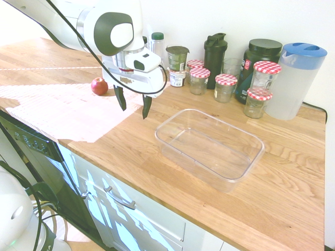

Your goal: Put the apple into the container

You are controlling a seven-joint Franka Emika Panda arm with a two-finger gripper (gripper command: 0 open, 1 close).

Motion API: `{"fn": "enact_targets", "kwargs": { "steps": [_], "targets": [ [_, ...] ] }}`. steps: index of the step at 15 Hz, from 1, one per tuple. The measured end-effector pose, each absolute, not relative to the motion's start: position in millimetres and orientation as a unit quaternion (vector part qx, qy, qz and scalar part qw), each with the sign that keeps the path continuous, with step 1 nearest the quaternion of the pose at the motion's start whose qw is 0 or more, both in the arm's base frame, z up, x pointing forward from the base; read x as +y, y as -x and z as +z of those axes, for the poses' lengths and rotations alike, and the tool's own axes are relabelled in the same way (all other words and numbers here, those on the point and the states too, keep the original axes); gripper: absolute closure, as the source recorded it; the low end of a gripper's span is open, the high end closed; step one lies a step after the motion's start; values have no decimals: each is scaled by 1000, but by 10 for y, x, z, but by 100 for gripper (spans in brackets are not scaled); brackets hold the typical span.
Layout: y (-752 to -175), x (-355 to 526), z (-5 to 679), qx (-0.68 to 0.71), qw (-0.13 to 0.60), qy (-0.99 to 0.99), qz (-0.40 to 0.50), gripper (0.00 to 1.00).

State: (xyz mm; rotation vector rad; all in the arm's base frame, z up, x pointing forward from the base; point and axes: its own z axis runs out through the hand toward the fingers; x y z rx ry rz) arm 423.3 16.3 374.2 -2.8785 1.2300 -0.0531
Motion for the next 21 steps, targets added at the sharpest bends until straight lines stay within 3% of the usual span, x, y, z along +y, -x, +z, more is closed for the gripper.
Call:
{"fn": "enact_targets", "kwargs": {
  "steps": [4,8,16,17,21],
  "targets": [
    [-4307,275,3851,389,21,920,-39,0],
    [-4468,1391,4301,302,68,948,-73,0],
    [-5084,2682,3863,188,60,978,-70,0],
    [-5128,2752,3802,177,55,980,-70,100],
    [-5249,2802,3576,167,36,983,-68,100]
  ]
}}
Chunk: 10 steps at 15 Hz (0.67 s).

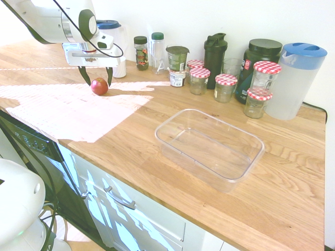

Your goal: Put the apple into the container

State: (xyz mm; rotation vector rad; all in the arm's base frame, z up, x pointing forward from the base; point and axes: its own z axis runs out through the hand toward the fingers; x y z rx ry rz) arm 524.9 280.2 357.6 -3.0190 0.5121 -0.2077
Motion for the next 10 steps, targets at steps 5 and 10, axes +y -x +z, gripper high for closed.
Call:
{"fn": "enact_targets", "kwargs": {
  "steps": [5,10],
  "targets": [
    [-5298,2862,3462,172,34,983,-61,100],
    [-5306,2918,3458,182,33,981,-60,100]
  ]
}}
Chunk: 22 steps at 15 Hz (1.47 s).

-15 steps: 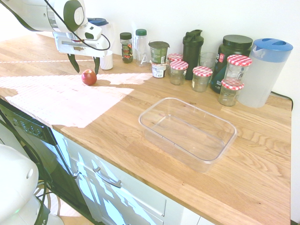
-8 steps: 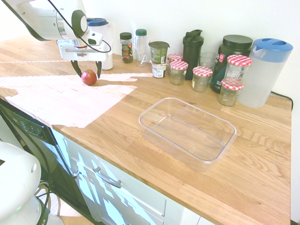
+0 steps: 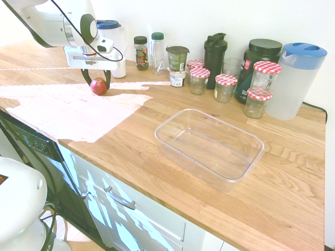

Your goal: Put the apple into the container

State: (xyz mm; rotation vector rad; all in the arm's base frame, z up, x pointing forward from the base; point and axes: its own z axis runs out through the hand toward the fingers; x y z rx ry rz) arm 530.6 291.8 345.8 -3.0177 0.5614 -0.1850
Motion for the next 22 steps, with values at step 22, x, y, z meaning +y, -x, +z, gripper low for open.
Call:
{"fn": "enact_targets", "kwargs": {
  "steps": [22],
  "targets": [
    [-4323,-1912,4191,538,-14,843,-10,100]
  ]
}}
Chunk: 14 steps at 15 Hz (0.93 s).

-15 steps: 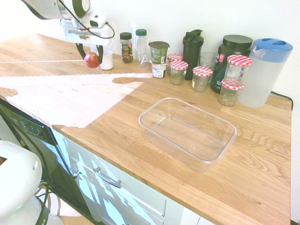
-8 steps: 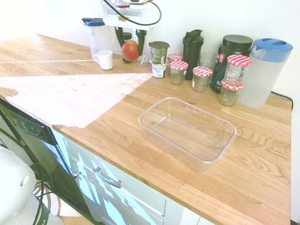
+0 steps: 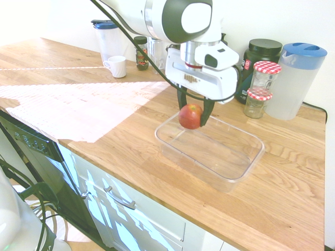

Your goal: Put the apple into the container

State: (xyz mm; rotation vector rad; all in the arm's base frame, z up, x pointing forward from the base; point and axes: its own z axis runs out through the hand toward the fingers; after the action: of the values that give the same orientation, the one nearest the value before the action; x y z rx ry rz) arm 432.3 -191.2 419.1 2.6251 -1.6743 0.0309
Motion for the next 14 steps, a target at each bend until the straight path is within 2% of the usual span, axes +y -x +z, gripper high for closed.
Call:
{"fn": "enact_targets", "kwargs": {
  "steps": [4,5,14],
  "targets": [
    [-4258,-2221,3882,-559,23,-829,-6,100],
    [-4277,-2244,3799,-560,24,-828,-8,0],
    [-4380,-2291,3550,-559,29,-828,-8,0]
  ]
}}
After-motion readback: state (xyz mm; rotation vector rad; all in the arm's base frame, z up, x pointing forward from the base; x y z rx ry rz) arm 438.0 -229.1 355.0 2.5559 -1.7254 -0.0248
